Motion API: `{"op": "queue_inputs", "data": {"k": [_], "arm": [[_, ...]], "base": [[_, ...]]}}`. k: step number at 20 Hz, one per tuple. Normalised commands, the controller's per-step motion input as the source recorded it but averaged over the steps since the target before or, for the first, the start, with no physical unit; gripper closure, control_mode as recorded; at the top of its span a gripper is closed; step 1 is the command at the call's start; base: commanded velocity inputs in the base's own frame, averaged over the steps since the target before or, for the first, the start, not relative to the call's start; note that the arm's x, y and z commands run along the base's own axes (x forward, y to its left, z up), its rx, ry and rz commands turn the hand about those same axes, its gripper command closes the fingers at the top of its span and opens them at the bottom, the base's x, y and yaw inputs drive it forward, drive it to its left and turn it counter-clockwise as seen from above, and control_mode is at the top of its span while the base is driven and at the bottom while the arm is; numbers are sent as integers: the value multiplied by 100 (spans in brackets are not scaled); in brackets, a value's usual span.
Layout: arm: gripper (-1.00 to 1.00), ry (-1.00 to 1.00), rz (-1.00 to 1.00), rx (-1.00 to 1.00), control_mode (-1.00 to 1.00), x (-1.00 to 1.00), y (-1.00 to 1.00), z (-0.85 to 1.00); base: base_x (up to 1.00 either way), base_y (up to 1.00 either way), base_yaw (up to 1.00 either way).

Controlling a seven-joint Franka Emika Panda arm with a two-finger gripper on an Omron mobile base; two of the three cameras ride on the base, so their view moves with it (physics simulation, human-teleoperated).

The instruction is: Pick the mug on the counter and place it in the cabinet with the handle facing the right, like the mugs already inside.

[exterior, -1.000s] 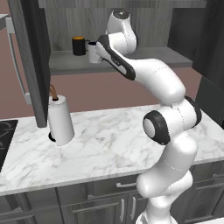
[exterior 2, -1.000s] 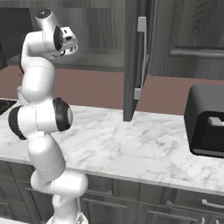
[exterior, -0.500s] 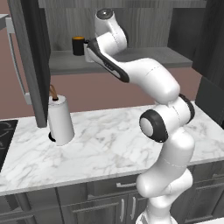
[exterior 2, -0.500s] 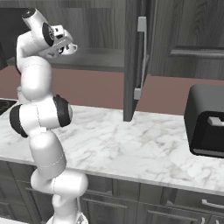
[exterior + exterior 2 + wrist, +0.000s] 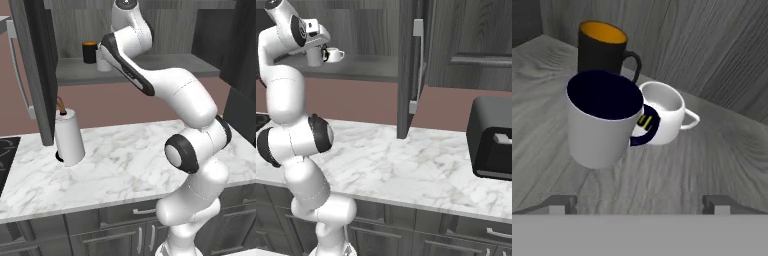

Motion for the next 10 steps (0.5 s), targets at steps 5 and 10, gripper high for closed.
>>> {"op": "queue_inputs", "data": {"k": [5, 10], "arm": [[-100, -6, 0, 2, -100, -85, 0, -5], [-100, -7, 0, 0, -100, -85, 0, -6]], "base": [[0, 0, 0], [0, 0, 0]]}}
